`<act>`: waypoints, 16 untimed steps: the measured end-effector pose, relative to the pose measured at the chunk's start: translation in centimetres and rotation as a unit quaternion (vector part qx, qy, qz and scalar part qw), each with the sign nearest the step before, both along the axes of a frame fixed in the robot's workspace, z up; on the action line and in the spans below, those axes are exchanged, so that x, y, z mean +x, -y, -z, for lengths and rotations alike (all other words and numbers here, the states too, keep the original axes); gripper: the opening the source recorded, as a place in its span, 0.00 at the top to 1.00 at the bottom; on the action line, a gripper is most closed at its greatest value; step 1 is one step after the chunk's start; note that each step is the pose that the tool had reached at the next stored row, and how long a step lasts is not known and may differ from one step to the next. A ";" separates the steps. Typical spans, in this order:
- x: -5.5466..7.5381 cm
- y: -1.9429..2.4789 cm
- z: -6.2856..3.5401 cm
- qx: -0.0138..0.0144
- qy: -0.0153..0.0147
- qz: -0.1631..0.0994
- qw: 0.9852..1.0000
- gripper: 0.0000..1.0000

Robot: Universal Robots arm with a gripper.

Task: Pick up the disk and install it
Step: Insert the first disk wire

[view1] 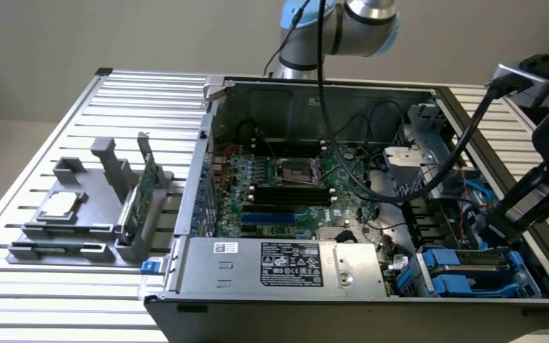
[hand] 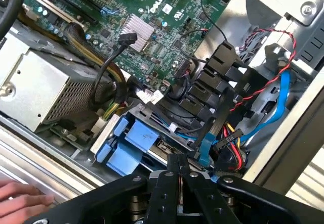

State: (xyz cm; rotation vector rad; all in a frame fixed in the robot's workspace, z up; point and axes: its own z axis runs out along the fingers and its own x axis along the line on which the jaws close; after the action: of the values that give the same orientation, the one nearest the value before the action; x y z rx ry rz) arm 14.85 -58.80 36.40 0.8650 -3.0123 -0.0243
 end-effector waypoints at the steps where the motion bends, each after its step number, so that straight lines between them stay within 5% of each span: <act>1: 0.0 0.00 0.00 0.000 0.000 0.008 1.000 0.89; 9: 0.0 0.00 0.01 0.000 0.000 0.076 0.997 0.89; 16: 0.0 0.00 0.00 0.000 0.000 0.136 0.991 0.89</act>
State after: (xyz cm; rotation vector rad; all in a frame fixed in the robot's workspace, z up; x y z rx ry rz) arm 14.85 -58.80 36.40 0.4481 -3.1041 -0.0256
